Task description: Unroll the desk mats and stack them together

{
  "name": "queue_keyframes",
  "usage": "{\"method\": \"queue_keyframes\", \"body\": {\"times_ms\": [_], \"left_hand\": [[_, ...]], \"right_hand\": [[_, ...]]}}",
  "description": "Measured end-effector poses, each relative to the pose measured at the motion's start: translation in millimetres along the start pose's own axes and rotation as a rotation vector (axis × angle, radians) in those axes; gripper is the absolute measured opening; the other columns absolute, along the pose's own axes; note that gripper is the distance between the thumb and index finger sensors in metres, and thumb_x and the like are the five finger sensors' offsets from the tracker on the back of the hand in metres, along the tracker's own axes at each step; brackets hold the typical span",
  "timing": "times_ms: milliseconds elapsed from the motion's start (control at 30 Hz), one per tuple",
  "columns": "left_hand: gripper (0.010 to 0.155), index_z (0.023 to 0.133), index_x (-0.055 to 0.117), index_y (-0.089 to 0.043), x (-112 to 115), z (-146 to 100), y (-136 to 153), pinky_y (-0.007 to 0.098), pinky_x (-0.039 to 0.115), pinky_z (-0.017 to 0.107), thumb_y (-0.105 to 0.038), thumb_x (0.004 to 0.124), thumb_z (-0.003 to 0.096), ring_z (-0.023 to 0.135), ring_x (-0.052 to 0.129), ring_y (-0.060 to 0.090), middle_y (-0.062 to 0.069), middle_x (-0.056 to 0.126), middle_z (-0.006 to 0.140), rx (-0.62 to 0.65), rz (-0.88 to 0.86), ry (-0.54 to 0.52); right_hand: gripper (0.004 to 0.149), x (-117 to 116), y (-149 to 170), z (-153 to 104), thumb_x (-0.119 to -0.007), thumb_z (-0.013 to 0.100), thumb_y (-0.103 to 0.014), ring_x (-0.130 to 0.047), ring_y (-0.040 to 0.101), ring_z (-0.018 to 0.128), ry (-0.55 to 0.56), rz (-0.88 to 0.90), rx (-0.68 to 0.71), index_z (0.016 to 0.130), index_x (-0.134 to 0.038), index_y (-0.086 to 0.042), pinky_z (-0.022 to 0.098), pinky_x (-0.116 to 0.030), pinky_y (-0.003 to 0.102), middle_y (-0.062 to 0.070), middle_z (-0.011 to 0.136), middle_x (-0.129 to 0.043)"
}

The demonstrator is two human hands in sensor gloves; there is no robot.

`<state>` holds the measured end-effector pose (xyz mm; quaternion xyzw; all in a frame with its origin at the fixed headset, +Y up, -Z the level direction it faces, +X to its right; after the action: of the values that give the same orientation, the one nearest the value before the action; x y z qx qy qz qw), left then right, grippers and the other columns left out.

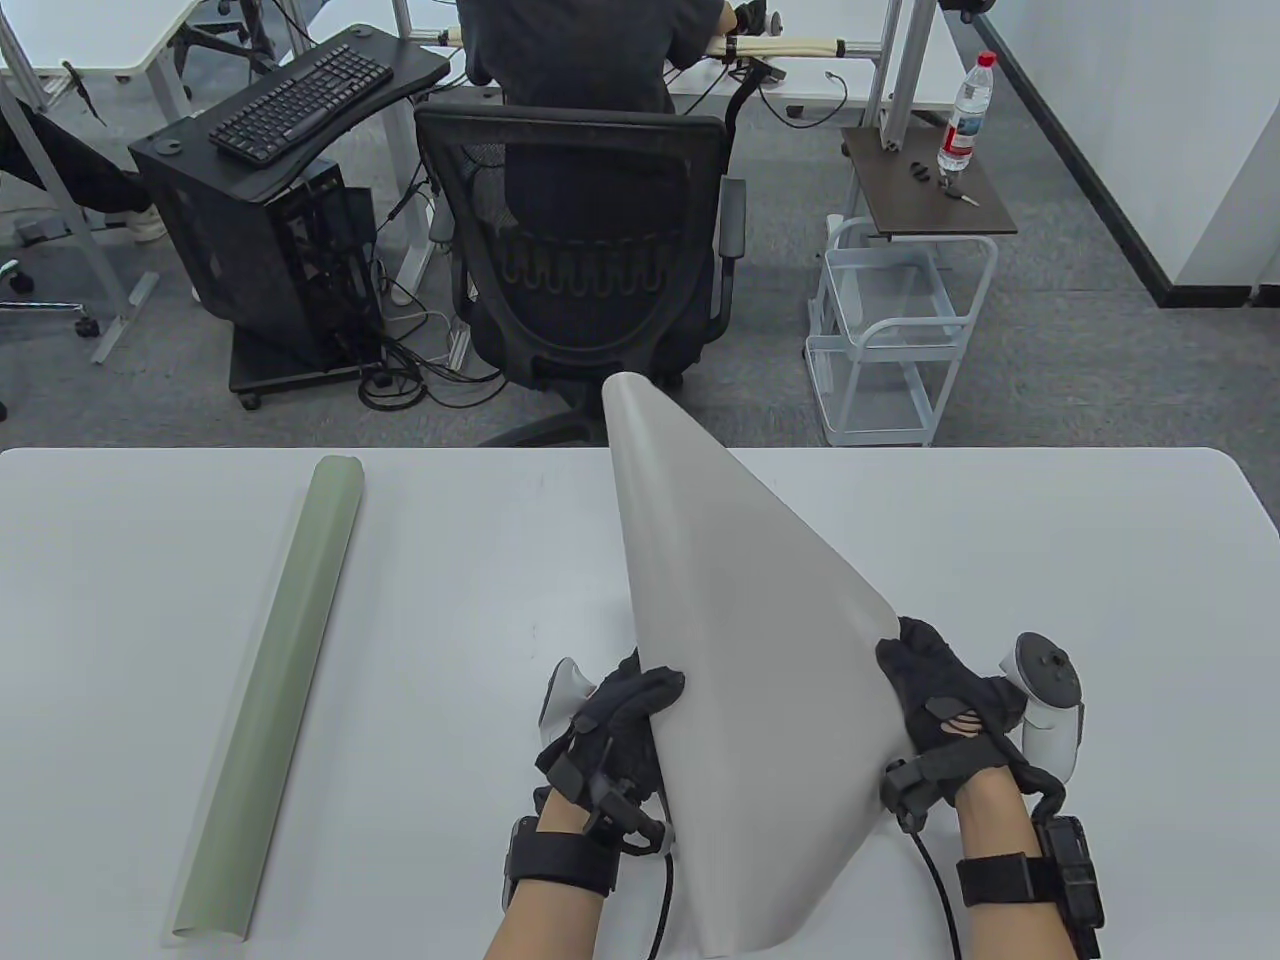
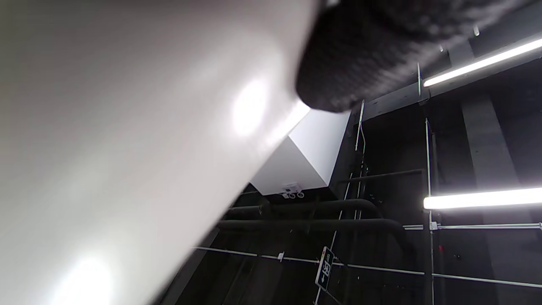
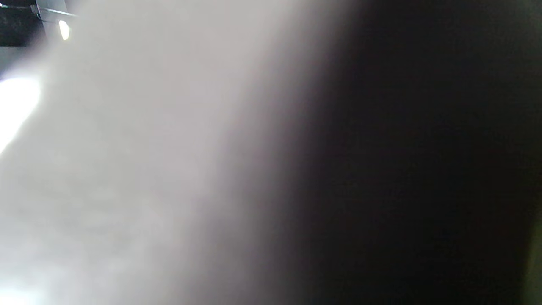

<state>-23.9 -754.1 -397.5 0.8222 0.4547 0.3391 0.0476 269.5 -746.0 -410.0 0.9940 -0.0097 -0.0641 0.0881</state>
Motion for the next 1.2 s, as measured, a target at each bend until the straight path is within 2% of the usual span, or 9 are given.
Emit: {"method": "queue_keyframes", "body": {"times_ms": [67, 133, 167, 233, 433, 700, 900, 1067, 1200], "left_hand": [[0.073, 0.097, 0.046, -0.029, 0.0, 0.2, 3.2, 0.031, 0.092, 0.051, -0.042, 0.095, 0.0438, 0.060, 0.097, 0.010, -0.012, 0.080, 0.080, -0.008, 0.014, -0.006], [0.071, 0.098, 0.045, -0.034, -1.2, -1.5, 6.1, 0.043, 0.086, 0.062, -0.042, 0.091, 0.0449, 0.074, 0.094, 0.016, -0.014, 0.080, 0.075, -0.009, -0.020, -0.008], [0.070, 0.098, 0.043, -0.033, -1.1, -1.7, 5.1, 0.054, 0.080, 0.067, -0.039, 0.089, 0.0458, 0.091, 0.087, 0.024, -0.011, 0.074, 0.087, 0.001, -0.017, 0.006], [0.074, 0.098, 0.030, -0.025, 2.4, -0.4, -1.1, 0.055, 0.078, 0.068, -0.032, 0.083, 0.0475, 0.099, 0.075, 0.048, 0.008, 0.050, 0.111, 0.037, -0.018, 0.083], [0.091, 0.096, -0.002, -0.019, 4.7, -3.2, -11.2, 0.056, 0.077, 0.070, -0.026, 0.074, 0.0477, 0.100, 0.074, 0.048, 0.020, 0.034, 0.112, 0.103, -0.003, 0.101], [0.102, 0.093, -0.005, -0.048, -4.1, -3.2, -3.9, 0.048, 0.076, 0.068, -0.038, 0.086, 0.0481, 0.090, 0.080, 0.030, 0.008, 0.034, 0.114, 0.108, -0.051, 0.094], [0.111, 0.097, 0.000, -0.039, -26.2, -15.4, -8.7, 0.034, 0.089, 0.050, -0.054, 0.097, 0.0433, 0.057, 0.097, 0.012, -0.005, 0.069, 0.091, -0.186, 0.180, -0.164], [0.101, 0.099, 0.003, -0.038, -42.7, -18.8, -30.9, 0.041, 0.092, 0.055, -0.039, 0.090, 0.0486, 0.076, 0.100, 0.026, 0.000, 0.066, 0.096, -0.337, 0.564, -0.353], [0.096, 0.099, 0.006, -0.037, -52.5, -6.8, -49.9, 0.040, 0.093, 0.053, -0.033, 0.087, 0.0494, 0.070, 0.102, 0.024, 0.004, 0.063, 0.103, -0.485, 0.928, -0.533]], "right_hand": [[0.043, -1.2, 0.1, -0.1, -0.068, 0.055, -0.031, -0.095, 0.012, 0.015, -0.001, 0.011, 0.002, 0.096, -0.058, -0.022, 0.007, -0.088, 0.024, 0.003, 0.067, -0.090], [0.043, -1.0, -0.3, -0.6, -0.068, 0.055, -0.031, -0.095, 0.012, 0.015, 0.016, -0.021, 0.004, 0.096, -0.059, -0.022, 0.006, -0.088, 0.023, 0.003, 0.067, -0.090], [0.043, 0.7, 0.0, -0.8, -0.068, 0.054, -0.031, -0.095, 0.011, 0.014, 0.026, -0.044, 0.003, 0.095, -0.059, -0.023, 0.006, -0.088, 0.023, 0.002, 0.066, -0.091], [0.043, 4.2, 0.8, -1.2, -0.068, 0.054, -0.032, -0.095, 0.011, 0.014, 0.038, -0.062, 0.012, 0.095, -0.059, -0.023, 0.006, -0.088, 0.023, 0.002, 0.066, -0.091], [0.043, 12.2, -0.5, -4.2, -0.068, 0.054, -0.031, -0.095, 0.012, 0.014, 0.055, -0.036, 0.022, 0.095, -0.060, -0.022, 0.006, -0.088, 0.023, 0.003, 0.066, -0.091], [0.043, 20.2, 3.2, -3.9, -0.068, 0.054, -0.031, -0.095, 0.012, 0.013, 0.067, -0.066, 0.020, 0.095, -0.060, -0.023, 0.005, -0.087, 0.023, 0.003, 0.066, -0.091], [0.042, 28.4, -5.8, -9.5, -0.069, 0.054, -0.031, -0.095, 0.012, 0.013, 0.128, -0.170, 0.046, 0.095, -0.061, -0.024, 0.005, -0.087, 0.024, 0.003, 0.066, -0.091], [0.043, 40.9, -4.0, -12.7, -0.068, 0.053, -0.032, -0.095, 0.011, 0.013, 0.213, -0.297, -0.008, 0.095, -0.061, -0.023, 0.004, -0.087, 0.023, 0.002, 0.065, -0.092], [0.043, 38.7, 9.4, -9.3, -0.069, 0.053, -0.032, -0.096, 0.012, 0.013, 0.258, -0.343, -0.086, 0.094, -0.060, -0.021, 0.004, -0.088, 0.023, 0.002, 0.065, -0.092]]}}
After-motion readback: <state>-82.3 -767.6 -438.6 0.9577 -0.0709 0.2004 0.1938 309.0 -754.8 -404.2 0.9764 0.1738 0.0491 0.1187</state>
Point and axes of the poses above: the tracker on the back of each hand, its own y axis roughly to the little-finger side, its own z axis roughly from the wrist to the fingertips, x = y × z, the point moved 4 cm from there along z, roughly from the wrist to the fingertips
